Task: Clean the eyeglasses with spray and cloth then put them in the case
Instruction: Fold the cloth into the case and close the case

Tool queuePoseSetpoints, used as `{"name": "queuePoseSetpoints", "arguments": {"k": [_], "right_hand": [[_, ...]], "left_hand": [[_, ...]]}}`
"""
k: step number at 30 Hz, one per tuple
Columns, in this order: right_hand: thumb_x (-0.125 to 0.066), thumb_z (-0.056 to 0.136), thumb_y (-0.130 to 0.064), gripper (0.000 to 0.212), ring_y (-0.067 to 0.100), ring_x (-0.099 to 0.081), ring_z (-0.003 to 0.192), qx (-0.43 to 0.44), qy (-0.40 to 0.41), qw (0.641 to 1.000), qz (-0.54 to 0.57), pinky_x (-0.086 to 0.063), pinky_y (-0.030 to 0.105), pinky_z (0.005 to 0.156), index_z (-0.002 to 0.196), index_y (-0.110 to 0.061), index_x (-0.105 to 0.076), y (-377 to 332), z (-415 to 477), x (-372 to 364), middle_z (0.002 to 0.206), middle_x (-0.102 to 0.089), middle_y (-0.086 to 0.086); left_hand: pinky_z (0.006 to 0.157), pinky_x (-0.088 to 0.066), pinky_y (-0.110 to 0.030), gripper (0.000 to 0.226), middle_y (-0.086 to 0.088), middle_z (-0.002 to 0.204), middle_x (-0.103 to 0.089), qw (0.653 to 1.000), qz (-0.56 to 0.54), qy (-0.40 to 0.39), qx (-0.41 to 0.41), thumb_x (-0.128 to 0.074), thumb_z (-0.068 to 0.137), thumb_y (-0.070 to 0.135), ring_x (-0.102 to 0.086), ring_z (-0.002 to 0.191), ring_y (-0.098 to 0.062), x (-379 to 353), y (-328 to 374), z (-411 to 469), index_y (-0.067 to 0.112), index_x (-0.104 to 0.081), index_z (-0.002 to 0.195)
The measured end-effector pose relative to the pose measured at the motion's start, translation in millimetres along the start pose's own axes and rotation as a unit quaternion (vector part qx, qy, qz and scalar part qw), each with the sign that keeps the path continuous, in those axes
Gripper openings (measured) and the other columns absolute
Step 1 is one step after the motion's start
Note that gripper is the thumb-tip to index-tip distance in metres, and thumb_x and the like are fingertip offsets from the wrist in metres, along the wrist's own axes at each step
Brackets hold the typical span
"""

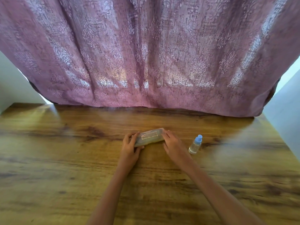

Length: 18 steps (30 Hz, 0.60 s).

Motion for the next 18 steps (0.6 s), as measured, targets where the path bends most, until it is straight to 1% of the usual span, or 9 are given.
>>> {"name": "queuePoseSetpoints", "arguments": {"k": [4,8,11,13,15,18], "right_hand": [[-0.059,0.086,0.002,0.047,0.025,-0.05,0.124,-0.005,0.009,1.0,-0.015,-0.045,0.034,0.102,0.131,-0.004,-0.051,1.7,7.8,8.9,0.131,-0.055,0.013],[-0.062,0.084,0.002,0.031,0.022,-0.06,0.103,-0.002,0.029,0.999,-0.032,-0.056,0.034,0.083,0.115,-0.002,-0.061,-3.2,12.8,27.9,0.114,-0.063,0.011],[-0.066,0.081,0.0,0.022,0.024,-0.064,0.088,-0.024,0.042,0.997,-0.062,-0.057,0.034,0.07,0.103,-0.003,-0.066,2.6,14.5,45.5,0.102,-0.066,0.01],[-0.067,0.08,-0.002,0.016,0.025,-0.064,0.081,-0.031,0.055,0.995,-0.077,-0.053,0.031,0.063,0.096,-0.003,-0.067,8.8,12.7,58.6,0.093,-0.066,0.009],[-0.067,0.082,-0.013,0.015,0.024,-0.063,0.079,-0.041,0.078,0.993,-0.082,-0.05,0.03,0.059,0.095,-0.006,-0.067,16.9,8.1,73.0,0.09,-0.065,0.007],[-0.066,0.085,-0.031,0.028,0.021,-0.063,0.082,-0.087,0.112,0.988,-0.064,-0.052,0.03,0.062,0.103,-0.009,-0.067,37.1,-3.1,88.3,0.094,-0.066,0.005]], "left_hand": [[0.103,-0.041,-0.033,0.063,-0.009,0.128,-0.043,1.0,-0.007,0.002,0.004,-0.074,0.078,0.013,-0.044,0.118,-0.021,-3.3,-5.8,2.7,0.009,-0.046,0.135],[0.103,-0.039,-0.031,0.072,-0.009,0.133,-0.042,0.999,-0.017,-0.01,0.043,-0.075,0.078,0.024,-0.044,0.121,-0.021,-7.3,-12.4,1.5,0.009,-0.041,0.139],[0.101,-0.041,-0.031,0.073,-0.008,0.134,-0.043,0.998,-0.023,-0.013,0.057,-0.074,0.078,0.028,-0.046,0.12,-0.02,-8.4,-13.4,1.0,0.011,-0.039,0.14],[0.101,-0.042,-0.032,0.074,-0.008,0.133,-0.044,0.997,-0.028,-0.011,0.067,-0.074,0.078,0.029,-0.047,0.12,-0.02,-8.5,-14.8,0.8,0.011,-0.038,0.14],[0.101,-0.042,-0.032,0.075,-0.007,0.134,-0.043,0.997,-0.03,-0.011,0.074,-0.074,0.078,0.03,-0.046,0.121,-0.019,-8.8,-16.0,0.9,0.011,-0.038,0.14],[0.103,-0.042,-0.036,0.076,-0.008,0.135,-0.043,0.996,-0.03,-0.011,0.077,-0.074,0.078,0.031,-0.045,0.123,-0.021,-9.8,-16.8,1.0,0.008,-0.037,0.14]]}}
Point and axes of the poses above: each hand's wrist, its own z-axis towards the middle knuckle, its own x-axis out of the back of the hand, y = z × x, the point moved 8 cm from there along z, towards the middle knuckle
